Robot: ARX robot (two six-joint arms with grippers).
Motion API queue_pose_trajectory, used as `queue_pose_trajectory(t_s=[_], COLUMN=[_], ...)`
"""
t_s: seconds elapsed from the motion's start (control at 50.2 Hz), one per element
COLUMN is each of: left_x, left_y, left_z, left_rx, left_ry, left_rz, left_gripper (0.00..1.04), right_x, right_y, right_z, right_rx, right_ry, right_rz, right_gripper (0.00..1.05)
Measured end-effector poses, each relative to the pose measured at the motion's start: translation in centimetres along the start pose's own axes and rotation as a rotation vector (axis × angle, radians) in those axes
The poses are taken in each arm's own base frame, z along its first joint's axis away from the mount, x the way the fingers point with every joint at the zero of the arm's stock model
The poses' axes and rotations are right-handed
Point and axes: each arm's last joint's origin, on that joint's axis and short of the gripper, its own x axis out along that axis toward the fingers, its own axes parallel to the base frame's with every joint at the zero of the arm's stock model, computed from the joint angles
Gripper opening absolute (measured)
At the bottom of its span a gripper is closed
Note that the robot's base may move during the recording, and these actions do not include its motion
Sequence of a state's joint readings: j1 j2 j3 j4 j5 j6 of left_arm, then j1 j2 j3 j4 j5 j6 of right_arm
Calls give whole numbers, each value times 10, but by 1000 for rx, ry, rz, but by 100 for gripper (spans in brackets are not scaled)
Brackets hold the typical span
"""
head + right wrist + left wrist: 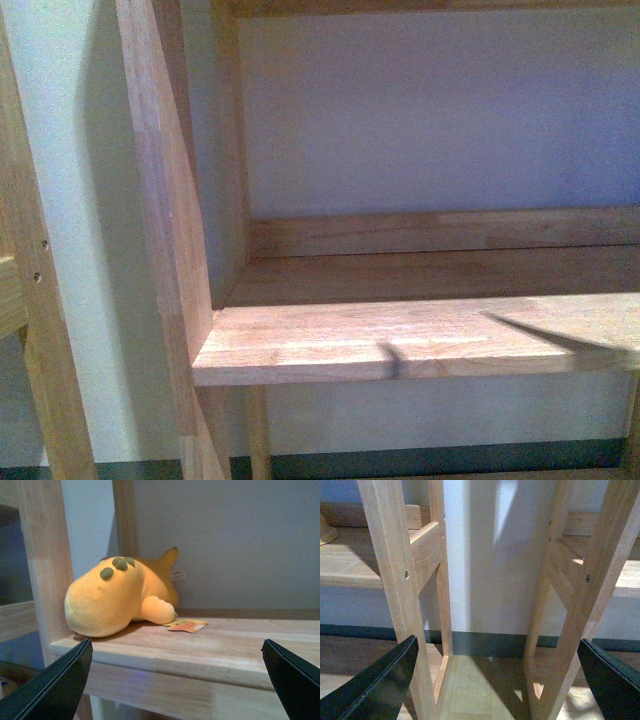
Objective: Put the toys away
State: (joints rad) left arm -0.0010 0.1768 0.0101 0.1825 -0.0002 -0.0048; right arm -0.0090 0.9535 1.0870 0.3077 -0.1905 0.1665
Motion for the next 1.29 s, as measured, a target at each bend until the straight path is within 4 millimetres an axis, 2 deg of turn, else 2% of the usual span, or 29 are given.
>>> queue_pose_trajectory(t_s=[0.219, 0.299, 0.398, 0.657, 0.836, 0.995, 1.294], left_x=[0, 0, 0, 0, 0, 0, 0], left_y=[0, 0, 0, 0, 0, 0, 0], left_z=[0, 0, 0, 0, 0, 0, 0], left_rx=[0, 0, 0, 0, 0, 0, 0], left_ry=[0, 0, 0, 0, 0, 0, 0], left_rz=[0, 0, 0, 0, 0, 0, 0], left_gripper=[99, 99, 99, 99, 99, 99, 99], right_x=[-39, -47, -67, -102, -127, -147, -167], right_y=[-9, -4, -2, -4, -4, -5, -5], right_z=[-26, -31, -58, -112, -145, -171, -194], right_rx=[-39, -64, -81, -104, -113, -113, -113], right_ry=[69, 223, 370, 418, 422, 431, 434], right_rz=[-60, -182, -214, -222, -219, -219, -219], right_gripper=[103, 92, 78, 45, 14, 16, 16])
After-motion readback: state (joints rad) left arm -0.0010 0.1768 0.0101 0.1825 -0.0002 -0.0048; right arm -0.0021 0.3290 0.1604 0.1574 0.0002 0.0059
